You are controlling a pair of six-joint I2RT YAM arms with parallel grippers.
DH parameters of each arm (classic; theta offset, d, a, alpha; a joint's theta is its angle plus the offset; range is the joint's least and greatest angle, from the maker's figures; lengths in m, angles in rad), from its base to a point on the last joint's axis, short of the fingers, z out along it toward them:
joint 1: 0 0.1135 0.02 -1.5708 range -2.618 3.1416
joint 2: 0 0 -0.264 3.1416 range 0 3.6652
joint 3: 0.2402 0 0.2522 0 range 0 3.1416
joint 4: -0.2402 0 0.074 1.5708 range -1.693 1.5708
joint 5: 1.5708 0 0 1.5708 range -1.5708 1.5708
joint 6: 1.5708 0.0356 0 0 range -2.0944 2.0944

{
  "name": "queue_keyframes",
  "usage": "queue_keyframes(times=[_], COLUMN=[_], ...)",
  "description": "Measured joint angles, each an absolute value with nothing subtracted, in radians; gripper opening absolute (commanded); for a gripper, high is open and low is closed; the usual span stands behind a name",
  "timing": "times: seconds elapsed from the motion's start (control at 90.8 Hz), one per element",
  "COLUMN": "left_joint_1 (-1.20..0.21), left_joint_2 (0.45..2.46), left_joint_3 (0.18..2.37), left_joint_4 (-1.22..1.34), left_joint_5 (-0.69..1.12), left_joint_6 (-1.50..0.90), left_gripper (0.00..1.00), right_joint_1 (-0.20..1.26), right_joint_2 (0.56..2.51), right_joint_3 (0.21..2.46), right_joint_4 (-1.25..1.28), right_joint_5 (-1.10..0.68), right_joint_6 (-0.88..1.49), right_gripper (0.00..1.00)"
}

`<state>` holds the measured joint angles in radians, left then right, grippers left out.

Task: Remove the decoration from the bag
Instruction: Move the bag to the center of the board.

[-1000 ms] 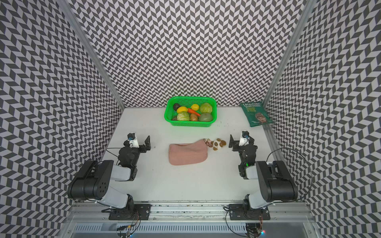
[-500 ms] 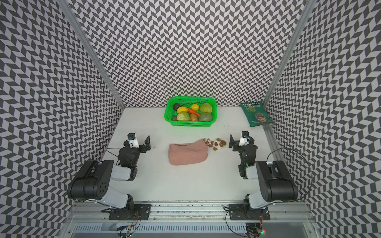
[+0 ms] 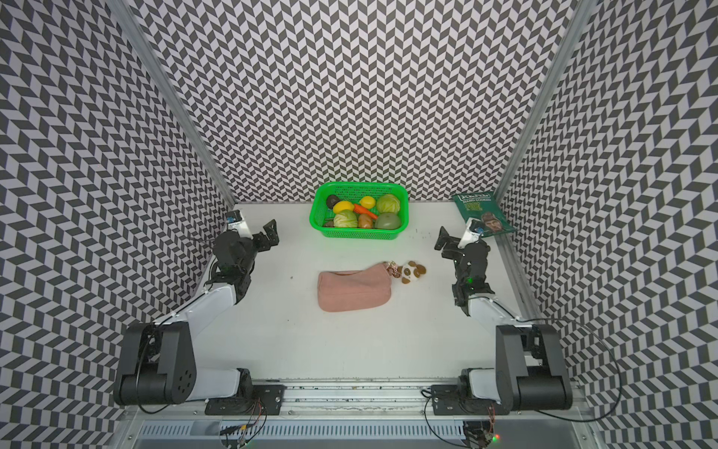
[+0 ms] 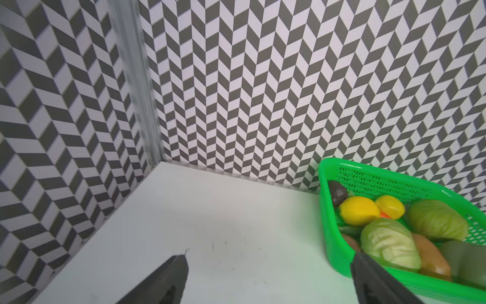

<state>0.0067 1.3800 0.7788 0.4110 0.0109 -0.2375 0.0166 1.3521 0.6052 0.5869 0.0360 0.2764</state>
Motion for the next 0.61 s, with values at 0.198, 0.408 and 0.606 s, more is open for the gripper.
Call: queue_keyframes(times=[0.198, 0.408, 0.606], left_joint_1=[-0.030, -0.142, -0.224], left_joint_2=[1.350, 1.311, 1.295], left_joint_3=[0.875, 0.876, 0.858], left_joint_4=[0.169, 0.021, -0.012], left_joint_5=[0.148, 0.243, 0.297], left_joint_6=[-0.388, -0.502, -0.591], left_gripper=[1.00, 1.00, 1.00], right_joint_1=[0.015, 0.053, 0.177], right_joint_2=[1.318, 1.254, 1.235], right_joint_3=[0.654, 0.671, 0.668], right_joint_4=[0.367, 0.212, 0.156], right_joint_5=[-0.141, -0.311, -0.388], right_joint_6=[0.348, 0.386, 0.448], right_gripper=[1.00, 0.99, 0.97])
